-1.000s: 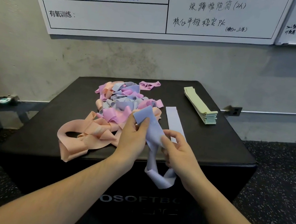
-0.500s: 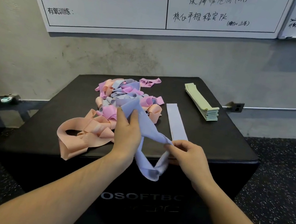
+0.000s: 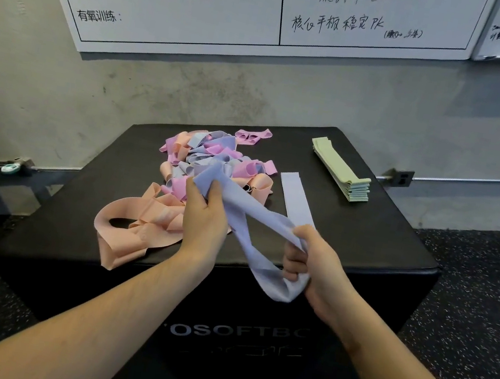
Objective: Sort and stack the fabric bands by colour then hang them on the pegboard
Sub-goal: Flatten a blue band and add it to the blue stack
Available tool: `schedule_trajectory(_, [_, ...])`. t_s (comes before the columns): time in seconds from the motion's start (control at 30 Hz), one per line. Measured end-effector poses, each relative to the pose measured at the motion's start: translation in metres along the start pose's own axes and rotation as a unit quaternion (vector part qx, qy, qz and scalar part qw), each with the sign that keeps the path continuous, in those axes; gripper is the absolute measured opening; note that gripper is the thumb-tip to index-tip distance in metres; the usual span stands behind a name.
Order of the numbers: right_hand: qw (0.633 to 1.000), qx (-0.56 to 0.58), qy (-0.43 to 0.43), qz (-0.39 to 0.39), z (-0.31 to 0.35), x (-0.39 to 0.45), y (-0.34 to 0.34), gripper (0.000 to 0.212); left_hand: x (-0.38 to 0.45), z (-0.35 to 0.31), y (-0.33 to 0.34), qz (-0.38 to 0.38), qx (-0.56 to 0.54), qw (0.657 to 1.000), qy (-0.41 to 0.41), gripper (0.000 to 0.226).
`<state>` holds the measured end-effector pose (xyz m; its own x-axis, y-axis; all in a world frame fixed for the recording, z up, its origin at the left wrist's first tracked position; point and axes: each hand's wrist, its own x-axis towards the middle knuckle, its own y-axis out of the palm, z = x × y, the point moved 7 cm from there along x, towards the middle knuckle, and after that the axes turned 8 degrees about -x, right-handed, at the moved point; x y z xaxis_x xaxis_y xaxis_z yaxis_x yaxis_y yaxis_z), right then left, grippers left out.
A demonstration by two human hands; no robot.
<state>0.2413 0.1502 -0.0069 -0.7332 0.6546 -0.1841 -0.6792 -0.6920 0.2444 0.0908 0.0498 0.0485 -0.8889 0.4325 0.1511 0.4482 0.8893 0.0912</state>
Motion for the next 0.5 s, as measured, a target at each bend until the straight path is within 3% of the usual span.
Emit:
schedule_trajectory(0.13, [0.974,-0.213,-0.071,-0.008,0.003,-0.003,-0.006,0.022,0.003,-0.003,-0.004,-0.016,-0.003,1.000,0.006,0.030])
schedule_trajectory(0.33, [0.959,-0.258,-0.118,0.003,0.004,-0.002,-0.019,0.014,0.018,-0.003,-0.012,-0.044,-0.013,0.999,0.012,0.032])
schedule_trajectory(0.4, [0.948,-0.279,-0.152,-0.016,0.008,-0.002,-0.024,0.008,0.023,0.005,-0.013,-0.055,-0.042,0.997,-0.034,0.028])
schedule_trajectory(0.5, [0.946,-0.274,-0.166,-0.041,0.008,0.002,-0.032,0.015,0.025,0.012,-0.007,-0.056,-0.086,0.989,-0.110,0.035])
